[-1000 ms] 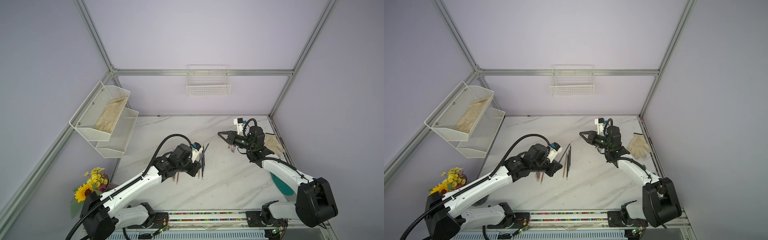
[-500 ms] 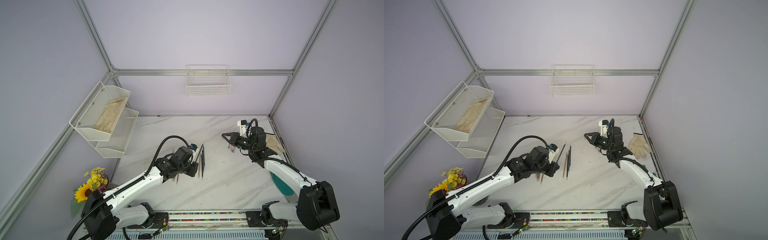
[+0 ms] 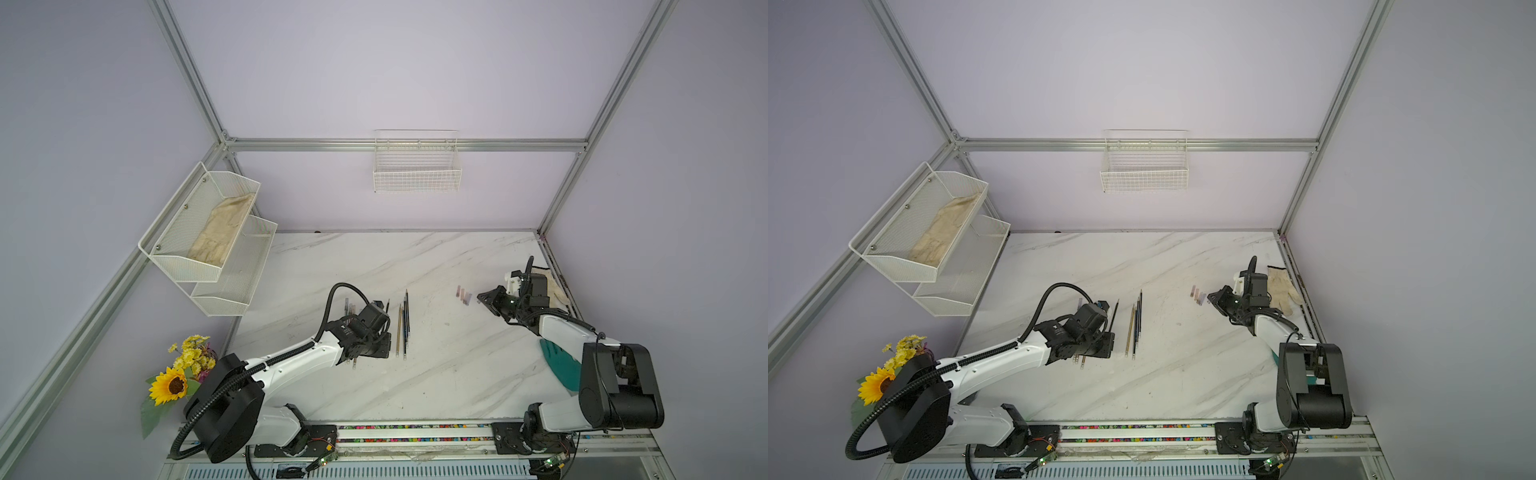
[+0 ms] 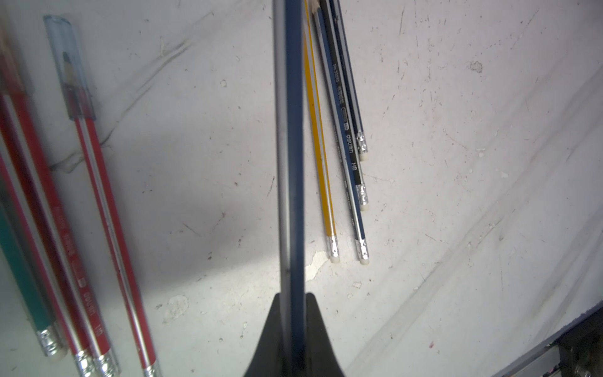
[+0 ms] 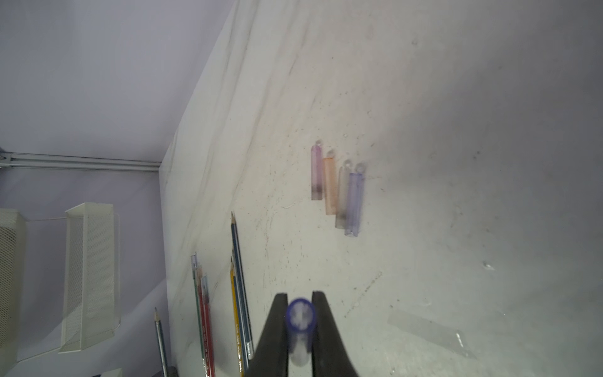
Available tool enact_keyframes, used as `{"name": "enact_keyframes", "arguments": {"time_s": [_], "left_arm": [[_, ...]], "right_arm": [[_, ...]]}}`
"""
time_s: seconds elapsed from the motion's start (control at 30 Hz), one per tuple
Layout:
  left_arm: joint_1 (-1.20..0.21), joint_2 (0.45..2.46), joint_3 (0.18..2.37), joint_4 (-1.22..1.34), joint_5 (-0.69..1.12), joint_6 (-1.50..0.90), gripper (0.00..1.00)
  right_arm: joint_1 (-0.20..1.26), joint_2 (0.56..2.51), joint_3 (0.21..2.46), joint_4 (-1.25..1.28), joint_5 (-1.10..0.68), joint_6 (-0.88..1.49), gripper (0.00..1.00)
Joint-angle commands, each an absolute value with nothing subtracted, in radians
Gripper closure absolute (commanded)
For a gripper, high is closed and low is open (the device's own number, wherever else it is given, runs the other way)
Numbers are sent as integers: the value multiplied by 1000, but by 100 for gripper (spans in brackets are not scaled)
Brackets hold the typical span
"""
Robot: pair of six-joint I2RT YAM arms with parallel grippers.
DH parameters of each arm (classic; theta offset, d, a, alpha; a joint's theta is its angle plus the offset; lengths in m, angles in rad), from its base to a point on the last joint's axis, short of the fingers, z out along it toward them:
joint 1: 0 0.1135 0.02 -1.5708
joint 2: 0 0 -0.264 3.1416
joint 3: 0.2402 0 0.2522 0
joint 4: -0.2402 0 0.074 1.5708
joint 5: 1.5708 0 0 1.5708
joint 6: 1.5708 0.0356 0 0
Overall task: Remove the protective cover of the pencils
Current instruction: Place the pencil at the center of the board.
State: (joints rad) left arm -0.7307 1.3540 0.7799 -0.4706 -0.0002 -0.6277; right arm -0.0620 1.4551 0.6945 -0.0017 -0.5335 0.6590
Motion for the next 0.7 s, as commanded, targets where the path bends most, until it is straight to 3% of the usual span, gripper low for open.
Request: {"name": "enact_keyframes", "arguments": {"time_s": [0.0,0.2,0.67], "left_arm": [[-710,1368,725,-390,32,-637,100],[-693,1404,713,-328,84,-645,100],[-673,1515,731,-273,134,-593,98]], "right_arm": [[-87,1476,684,4,-505,605,100],[-101,1460,676,8,-456,604,100],[-103,1596,646,107,-553,636,100]]}}
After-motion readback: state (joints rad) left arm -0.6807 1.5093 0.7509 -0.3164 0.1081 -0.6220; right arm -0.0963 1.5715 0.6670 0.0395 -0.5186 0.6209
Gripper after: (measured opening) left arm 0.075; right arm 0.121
